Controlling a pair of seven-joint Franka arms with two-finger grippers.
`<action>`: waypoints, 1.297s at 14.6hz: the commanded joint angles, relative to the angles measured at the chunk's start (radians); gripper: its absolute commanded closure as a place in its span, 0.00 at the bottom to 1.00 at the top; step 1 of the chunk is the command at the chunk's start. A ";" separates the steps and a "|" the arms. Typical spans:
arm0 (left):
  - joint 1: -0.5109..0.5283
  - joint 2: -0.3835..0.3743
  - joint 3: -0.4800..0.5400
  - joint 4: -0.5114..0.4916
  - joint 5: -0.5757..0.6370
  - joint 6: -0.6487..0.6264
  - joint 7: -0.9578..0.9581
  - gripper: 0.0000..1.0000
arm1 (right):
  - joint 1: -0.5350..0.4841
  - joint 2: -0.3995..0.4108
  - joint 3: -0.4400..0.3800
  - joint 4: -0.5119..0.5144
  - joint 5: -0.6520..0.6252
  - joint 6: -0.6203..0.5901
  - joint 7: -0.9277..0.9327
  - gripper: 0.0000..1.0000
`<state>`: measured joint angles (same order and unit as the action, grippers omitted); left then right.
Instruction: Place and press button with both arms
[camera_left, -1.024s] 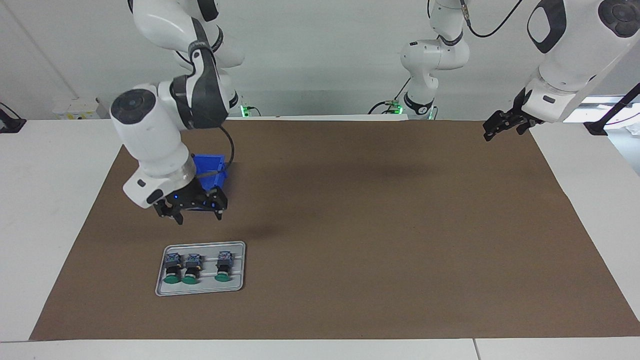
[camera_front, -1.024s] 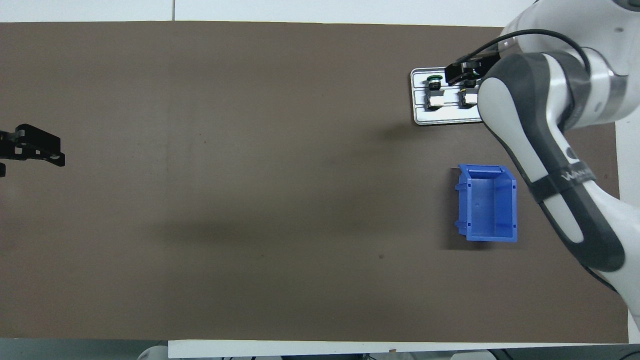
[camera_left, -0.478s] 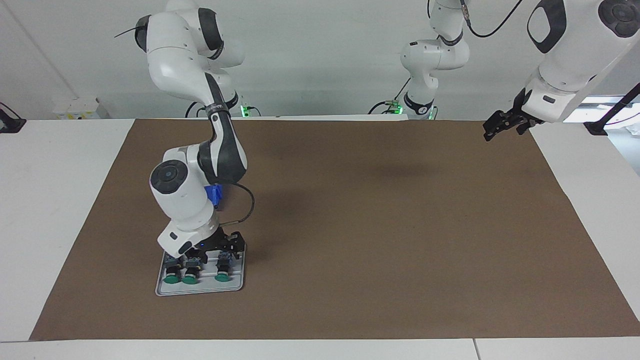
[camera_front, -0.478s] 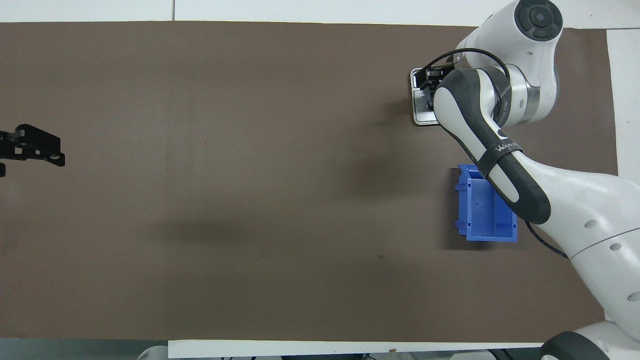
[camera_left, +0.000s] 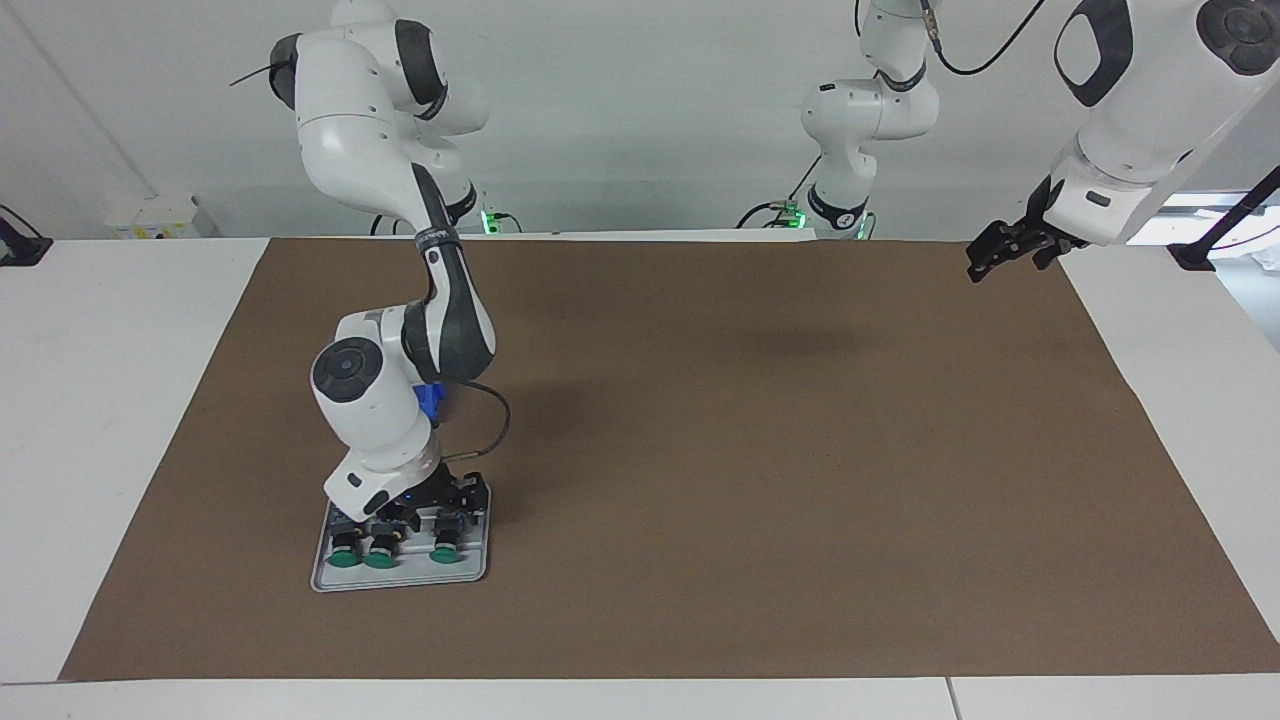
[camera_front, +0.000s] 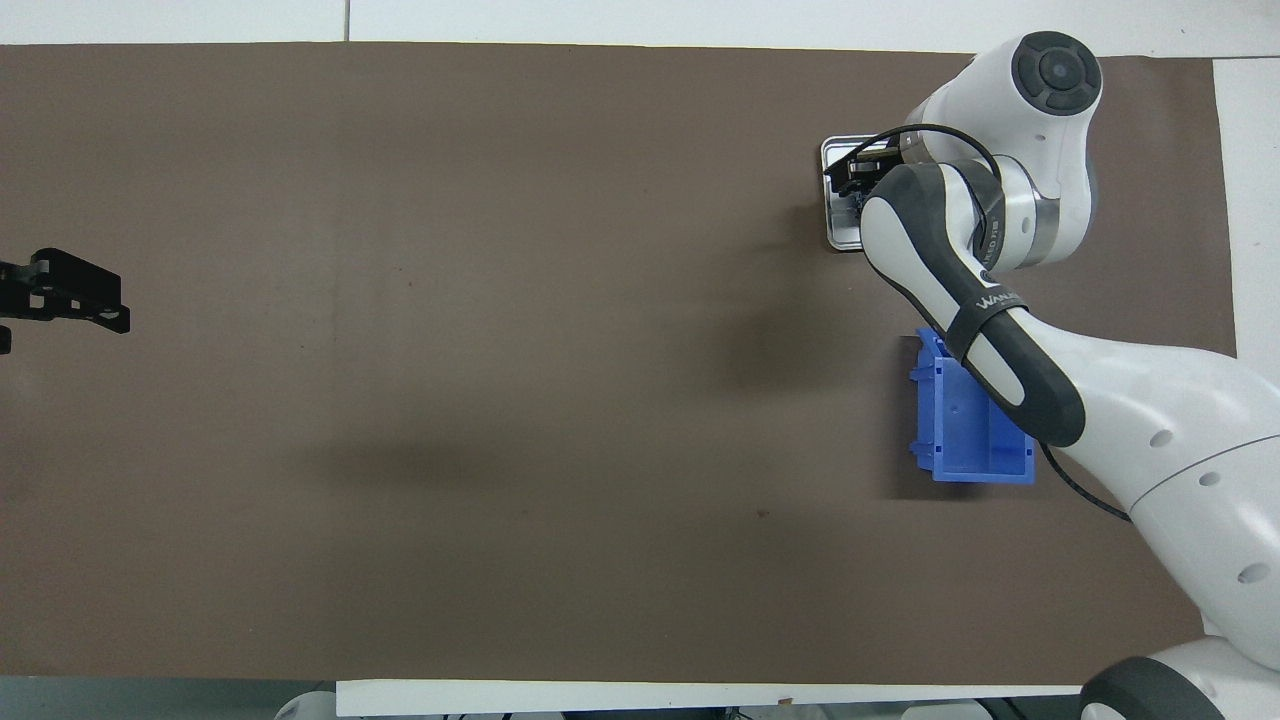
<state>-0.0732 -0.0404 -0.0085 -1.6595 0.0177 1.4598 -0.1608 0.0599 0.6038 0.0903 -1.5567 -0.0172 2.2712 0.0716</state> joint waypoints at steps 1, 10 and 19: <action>0.003 -0.024 0.002 -0.029 -0.004 0.016 0.012 0.00 | -0.006 -0.009 0.003 -0.051 0.000 0.051 0.014 0.20; 0.001 -0.026 0.002 -0.031 -0.004 0.019 0.021 0.00 | 0.003 -0.027 0.003 0.038 -0.081 -0.122 0.011 1.00; -0.008 -0.024 0.002 -0.028 -0.004 0.014 0.020 0.00 | 0.161 -0.291 0.035 0.001 -0.024 -0.528 0.439 1.00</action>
<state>-0.0743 -0.0404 -0.0105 -1.6596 0.0177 1.4598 -0.1554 0.1611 0.3468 0.1192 -1.5152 -0.0558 1.7667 0.3347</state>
